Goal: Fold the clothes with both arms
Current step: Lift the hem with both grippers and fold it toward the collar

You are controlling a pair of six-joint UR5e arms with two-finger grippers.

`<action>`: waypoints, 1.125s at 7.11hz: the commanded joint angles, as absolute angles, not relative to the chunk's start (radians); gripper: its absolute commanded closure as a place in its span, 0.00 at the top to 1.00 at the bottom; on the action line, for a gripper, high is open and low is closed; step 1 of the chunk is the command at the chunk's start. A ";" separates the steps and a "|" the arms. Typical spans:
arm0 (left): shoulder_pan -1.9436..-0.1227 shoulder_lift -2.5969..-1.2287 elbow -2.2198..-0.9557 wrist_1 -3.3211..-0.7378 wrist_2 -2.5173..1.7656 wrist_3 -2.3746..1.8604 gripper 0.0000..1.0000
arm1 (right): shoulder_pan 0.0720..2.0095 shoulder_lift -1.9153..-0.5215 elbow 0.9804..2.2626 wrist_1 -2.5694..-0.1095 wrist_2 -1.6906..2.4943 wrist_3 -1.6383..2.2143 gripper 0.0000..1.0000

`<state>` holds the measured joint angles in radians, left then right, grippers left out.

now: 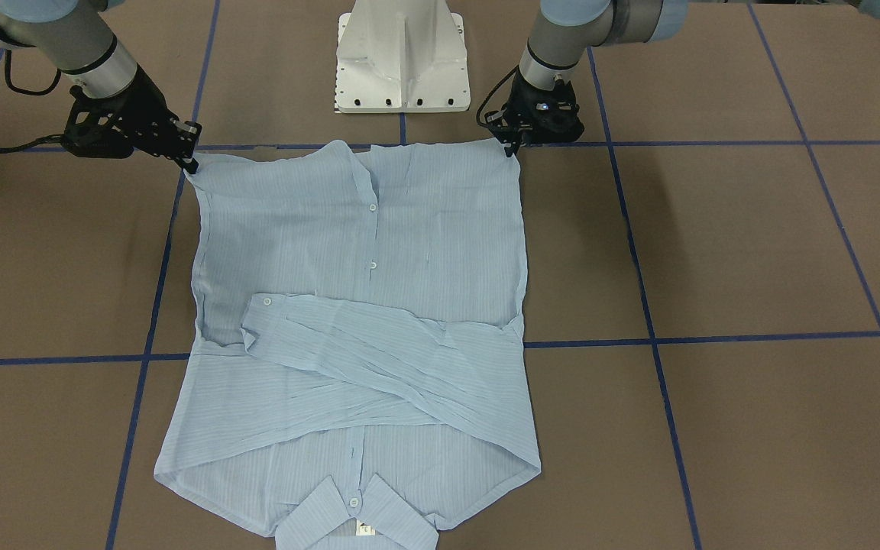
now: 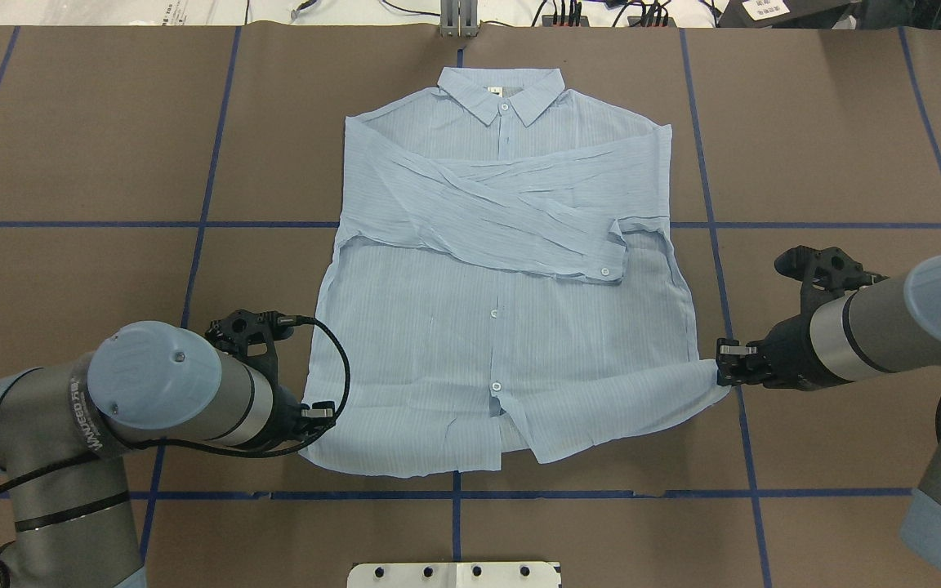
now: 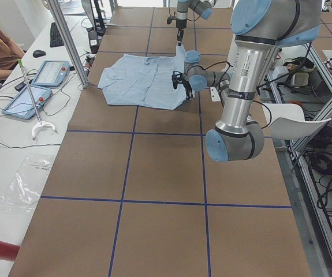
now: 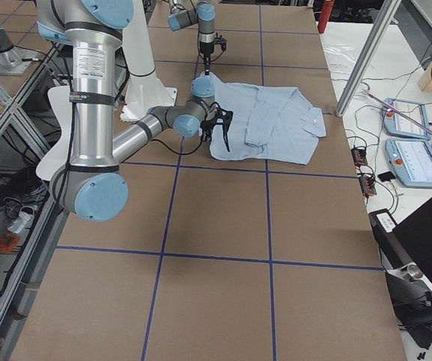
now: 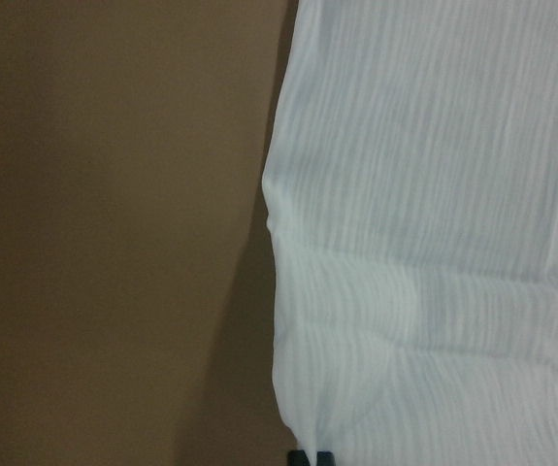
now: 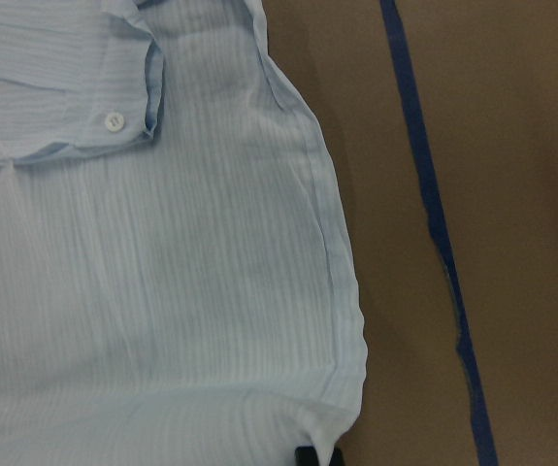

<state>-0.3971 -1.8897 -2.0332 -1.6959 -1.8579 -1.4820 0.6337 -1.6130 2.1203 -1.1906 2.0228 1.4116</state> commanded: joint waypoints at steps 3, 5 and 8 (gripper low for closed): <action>-0.653 -1.957 -2.016 -1.703 -1.954 -1.361 0.00 | 0.831 -1.461 2.016 -1.192 2.144 1.402 0.00; -0.727 -2.049 -1.886 -1.750 -1.974 -1.347 0.00 | 0.894 -1.363 1.944 -1.203 2.143 1.405 0.00; -0.794 -2.186 -1.677 -1.848 -1.997 -1.345 0.00 | 0.926 -1.263 1.840 -1.203 2.137 1.404 0.00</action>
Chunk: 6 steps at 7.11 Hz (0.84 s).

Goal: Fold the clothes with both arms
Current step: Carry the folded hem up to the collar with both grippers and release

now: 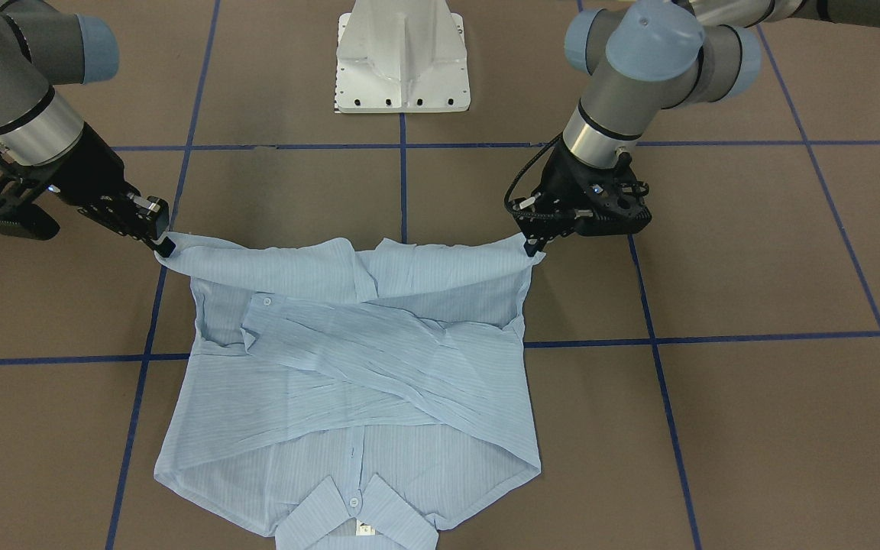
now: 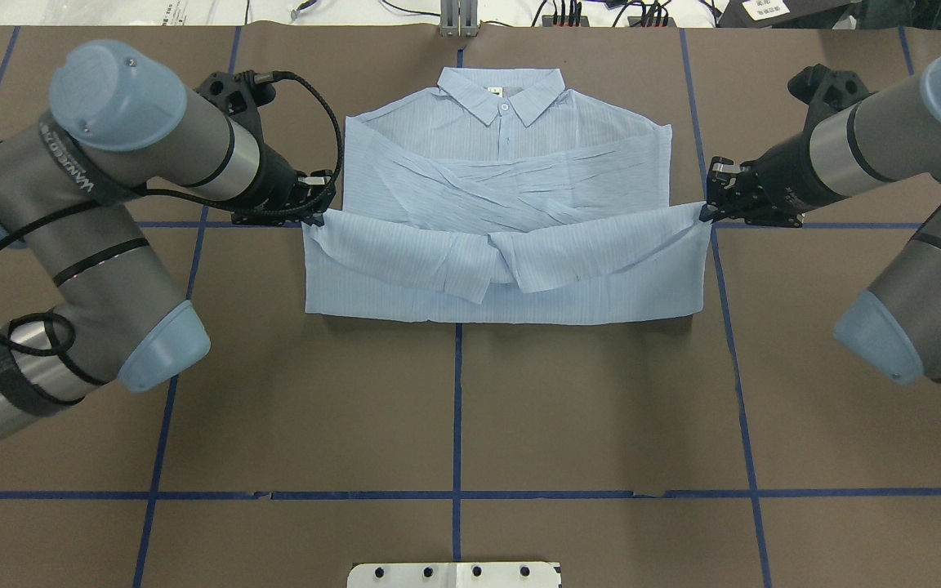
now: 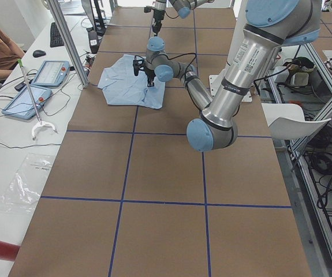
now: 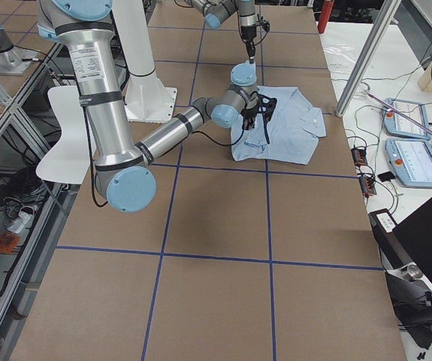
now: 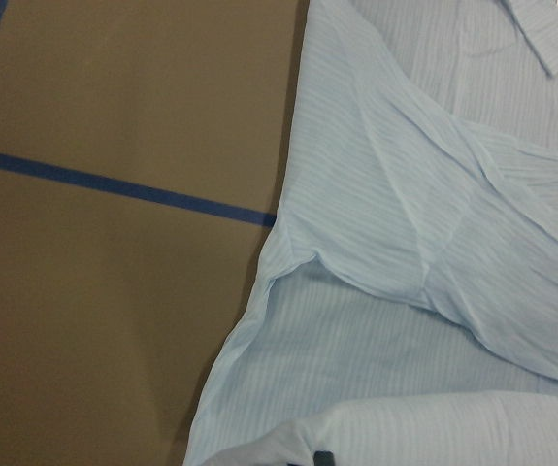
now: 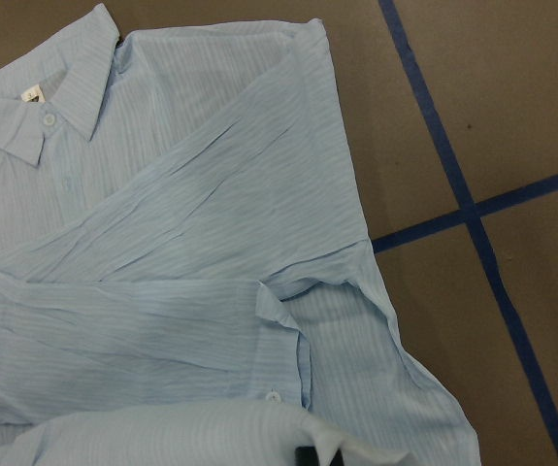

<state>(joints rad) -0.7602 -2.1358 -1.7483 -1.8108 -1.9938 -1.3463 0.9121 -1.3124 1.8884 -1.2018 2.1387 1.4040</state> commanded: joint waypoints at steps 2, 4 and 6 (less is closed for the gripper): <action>-0.860 -2.294 -1.504 -1.884 -1.999 -1.294 0.00 | 0.956 -1.136 1.676 -1.195 2.135 1.391 0.00; -0.893 -2.341 -1.326 -2.027 -1.999 -1.267 0.00 | 1.004 -1.062 1.530 -1.195 2.138 1.300 0.00; -0.893 -2.367 -1.215 -2.107 -1.999 -1.267 0.00 | 1.026 -0.969 1.406 -1.195 2.140 1.281 0.00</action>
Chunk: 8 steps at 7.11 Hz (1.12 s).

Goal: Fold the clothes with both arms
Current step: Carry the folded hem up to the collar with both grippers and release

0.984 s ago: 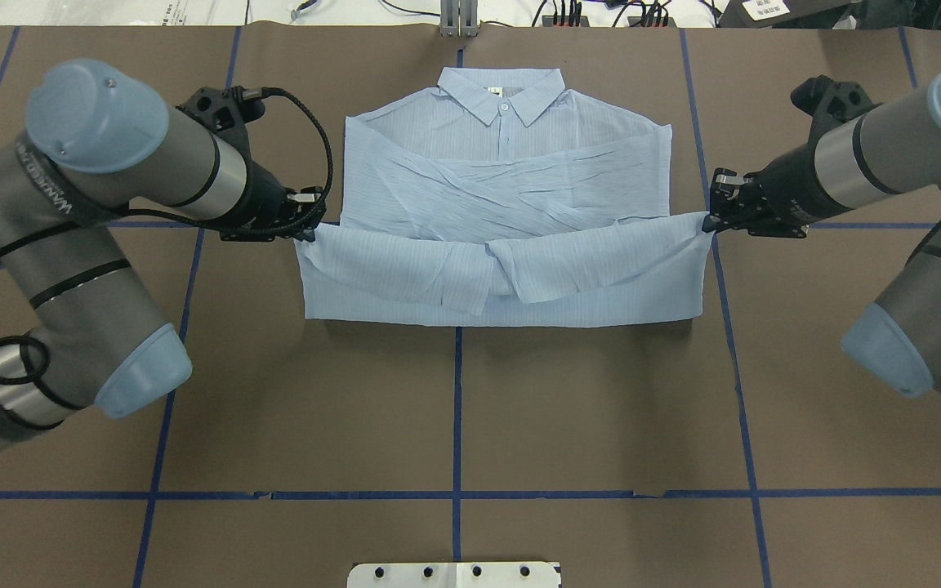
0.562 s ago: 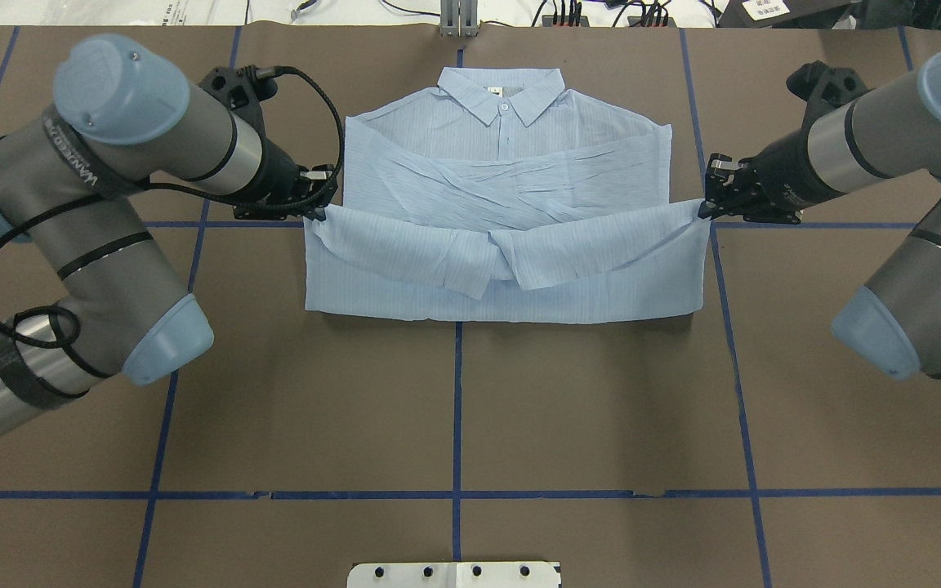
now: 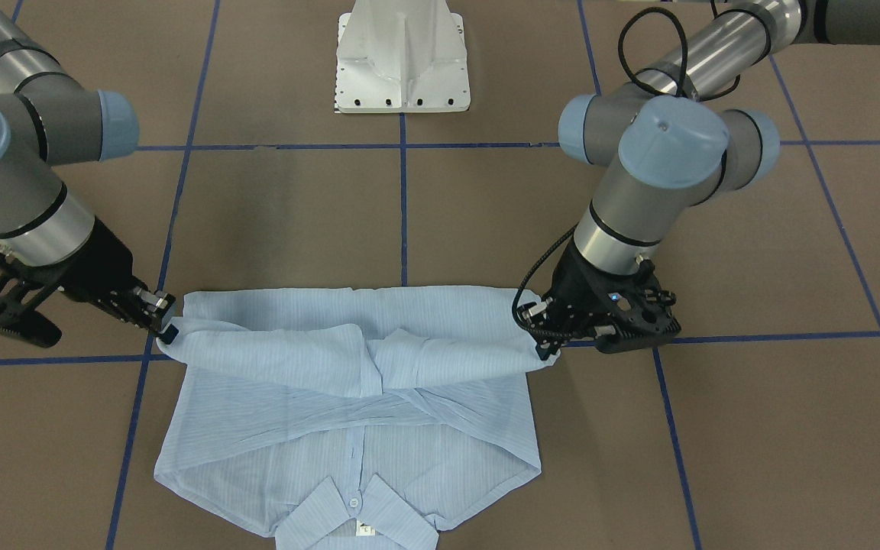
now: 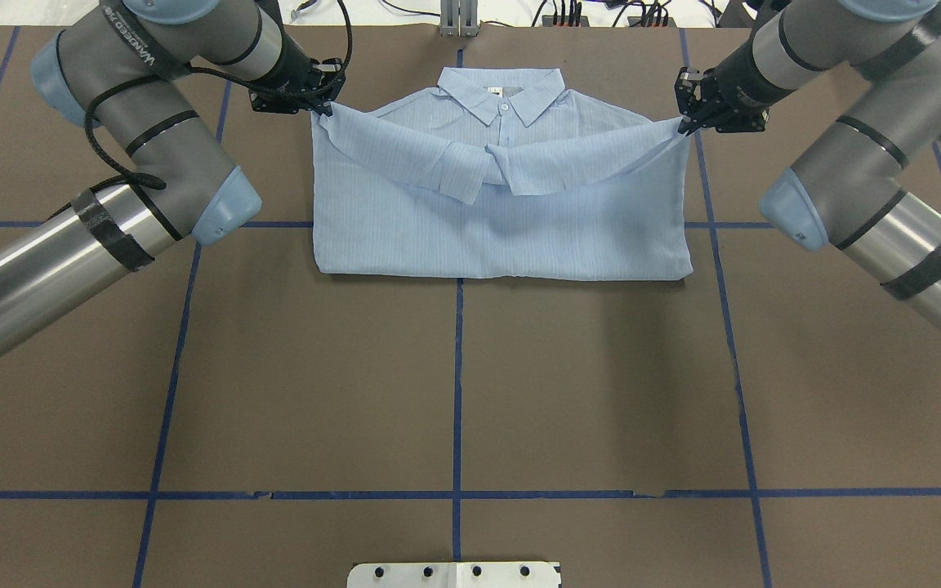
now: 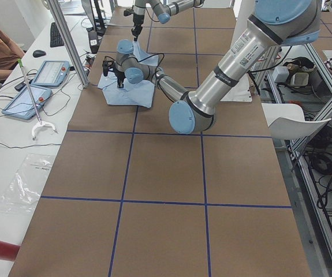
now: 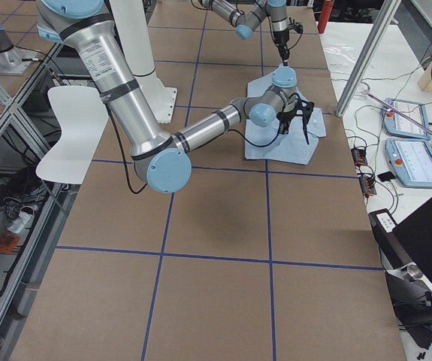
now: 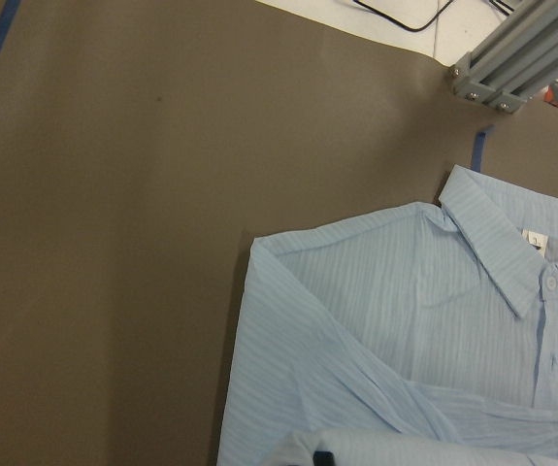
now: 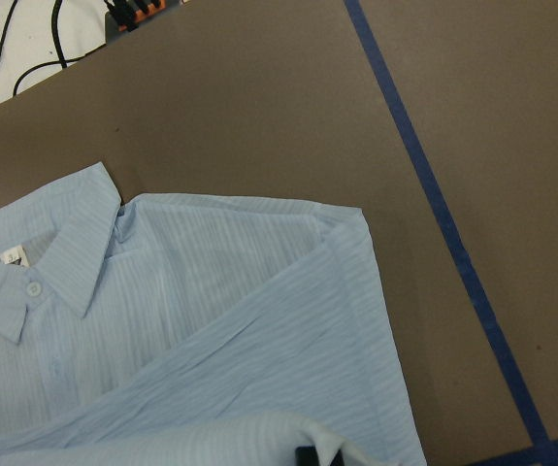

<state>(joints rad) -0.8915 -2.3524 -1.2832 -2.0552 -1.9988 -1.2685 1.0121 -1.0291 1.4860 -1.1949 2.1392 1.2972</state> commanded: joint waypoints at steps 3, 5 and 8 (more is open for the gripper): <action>-0.890 -2.367 -1.151 -2.148 -1.997 -1.267 0.00 | 1.017 -0.827 1.214 -1.189 2.122 1.264 0.00; -0.887 -2.364 -1.146 -2.166 -1.996 -1.272 0.00 | 1.012 -0.805 1.132 -1.126 2.117 1.252 0.00; -0.887 -2.368 -1.149 -2.174 -1.996 -1.279 0.99 | 1.000 -0.824 1.127 -1.120 2.111 1.241 0.99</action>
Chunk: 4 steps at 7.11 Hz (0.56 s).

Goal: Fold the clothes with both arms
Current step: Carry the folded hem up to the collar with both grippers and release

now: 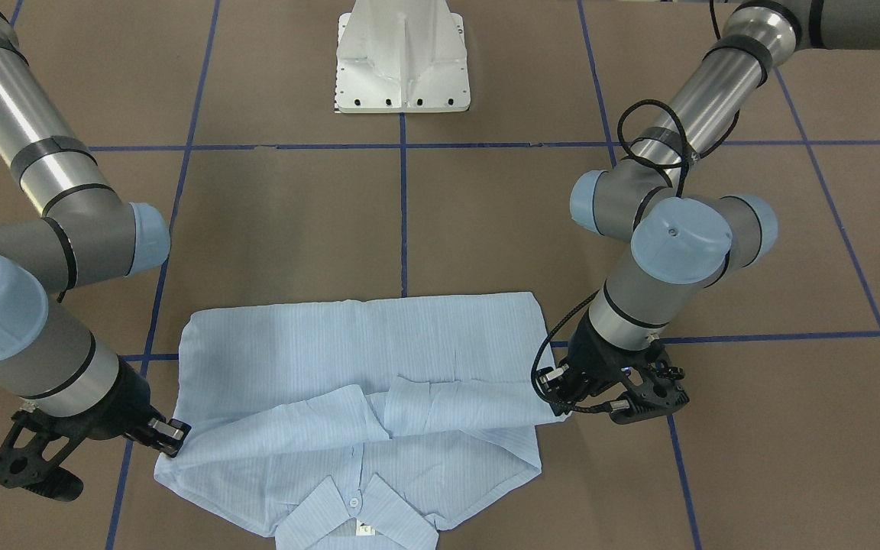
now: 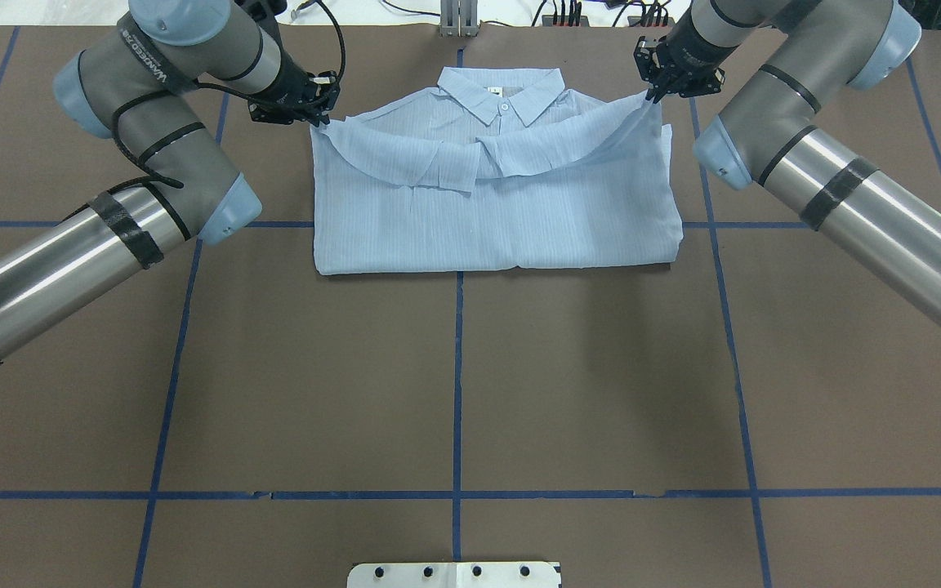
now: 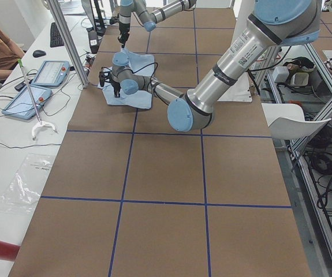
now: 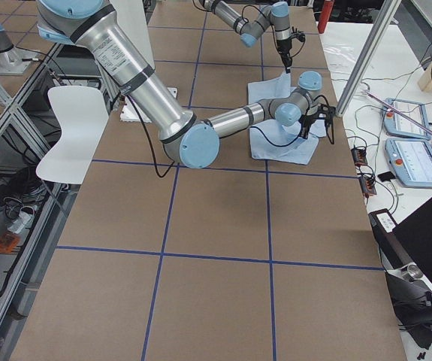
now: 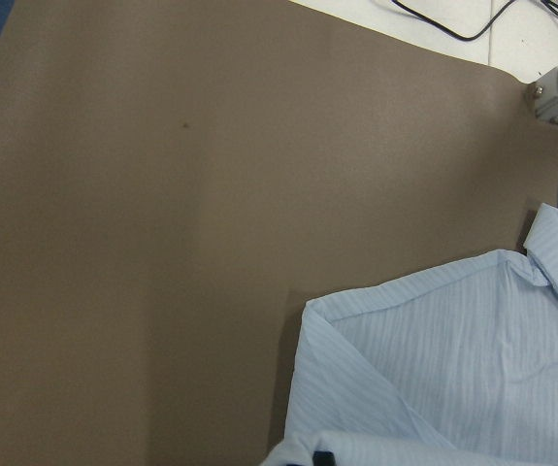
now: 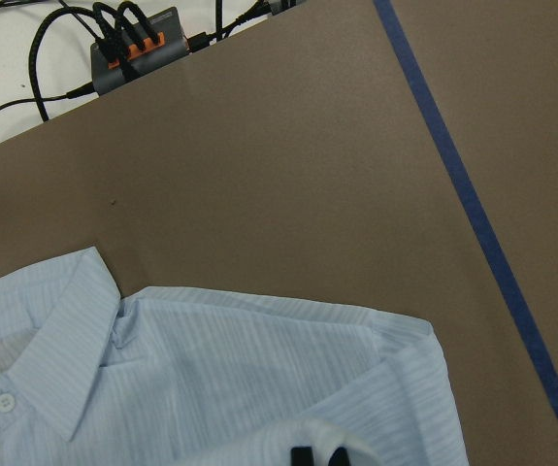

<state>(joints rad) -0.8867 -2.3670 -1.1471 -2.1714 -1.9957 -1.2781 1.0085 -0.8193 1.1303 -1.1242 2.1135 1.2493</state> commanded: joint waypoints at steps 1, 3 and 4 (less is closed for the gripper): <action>-0.887 -2.365 -1.149 -2.174 -1.996 -1.276 1.00 | 1.000 -0.845 1.135 -1.103 2.112 1.186 1.00; -0.890 -2.358 -1.170 -2.165 -1.997 -1.278 1.00 | 0.953 -0.967 1.214 -0.966 2.115 1.189 1.00; -0.890 -2.355 -1.186 -2.158 -1.997 -1.279 1.00 | 0.916 -1.041 1.292 -0.953 2.109 1.196 1.00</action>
<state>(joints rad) -0.8889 -2.3589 -1.1681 -2.1660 -1.9967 -1.2777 0.9590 -0.9554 1.2119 -0.9938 2.1143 1.1907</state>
